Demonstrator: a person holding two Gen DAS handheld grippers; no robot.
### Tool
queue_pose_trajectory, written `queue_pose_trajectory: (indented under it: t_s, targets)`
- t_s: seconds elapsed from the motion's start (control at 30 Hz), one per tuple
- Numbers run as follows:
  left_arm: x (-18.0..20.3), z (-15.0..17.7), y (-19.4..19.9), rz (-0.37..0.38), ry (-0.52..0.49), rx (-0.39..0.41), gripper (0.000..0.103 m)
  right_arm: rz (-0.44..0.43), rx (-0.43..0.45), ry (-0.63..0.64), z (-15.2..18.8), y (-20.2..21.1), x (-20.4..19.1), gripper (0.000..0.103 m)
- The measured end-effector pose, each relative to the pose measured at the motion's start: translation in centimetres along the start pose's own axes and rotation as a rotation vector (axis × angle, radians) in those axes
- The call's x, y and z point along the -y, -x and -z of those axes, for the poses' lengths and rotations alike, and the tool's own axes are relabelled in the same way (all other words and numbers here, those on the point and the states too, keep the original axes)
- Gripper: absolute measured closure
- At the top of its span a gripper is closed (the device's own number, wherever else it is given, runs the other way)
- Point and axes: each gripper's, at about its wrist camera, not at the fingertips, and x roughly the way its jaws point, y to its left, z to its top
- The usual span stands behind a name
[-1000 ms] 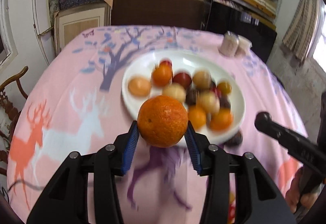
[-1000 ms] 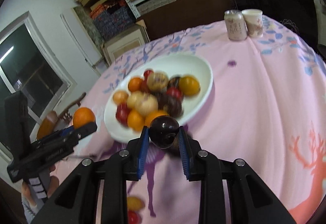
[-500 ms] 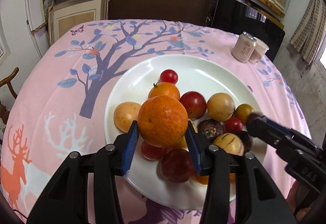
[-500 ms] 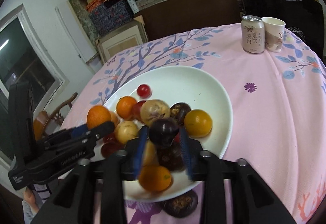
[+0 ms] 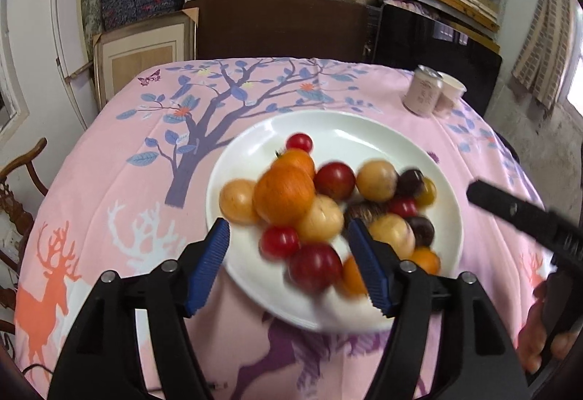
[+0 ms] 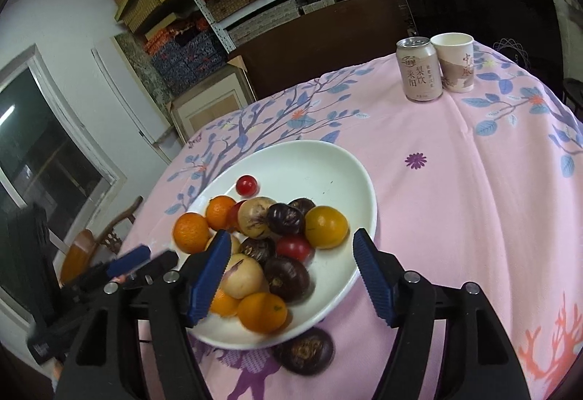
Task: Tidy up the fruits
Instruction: 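Carry the orange and mangosteen to the plate and release both, then move both open tools back toward the remaining fruits, left toward a yellow fruit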
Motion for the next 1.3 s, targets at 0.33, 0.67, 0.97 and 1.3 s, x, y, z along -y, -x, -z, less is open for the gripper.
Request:
queue_pose_trajectory:
  t_s: [0.33, 0.67, 0.97, 1.3]
  targets:
    - [4.0, 8.3, 3.7, 0.172, -0.143, -0.088, 0.033, 0.001, 0.041, -0.054, 4.3, 4.7, 1.6, 0.020]
    - [6.2, 11.1, 3.4, 0.243, -0.199, -0.175, 0.029, -0.021, 0.050, -0.117, 5.9, 6.3, 3.4, 0.020]
    - [1.4, 10.3, 3.7, 0.105, -0.029, -0.121, 0.029, -0.022, 0.058, -0.139, 5.7, 6.6, 3.9, 0.019]
    - [0.3, 11.5, 4.2, 0.088, -0.017, -0.128, 0.030, -0.015, 0.052, -0.105, 5.8, 6.7, 3.3, 0.019]
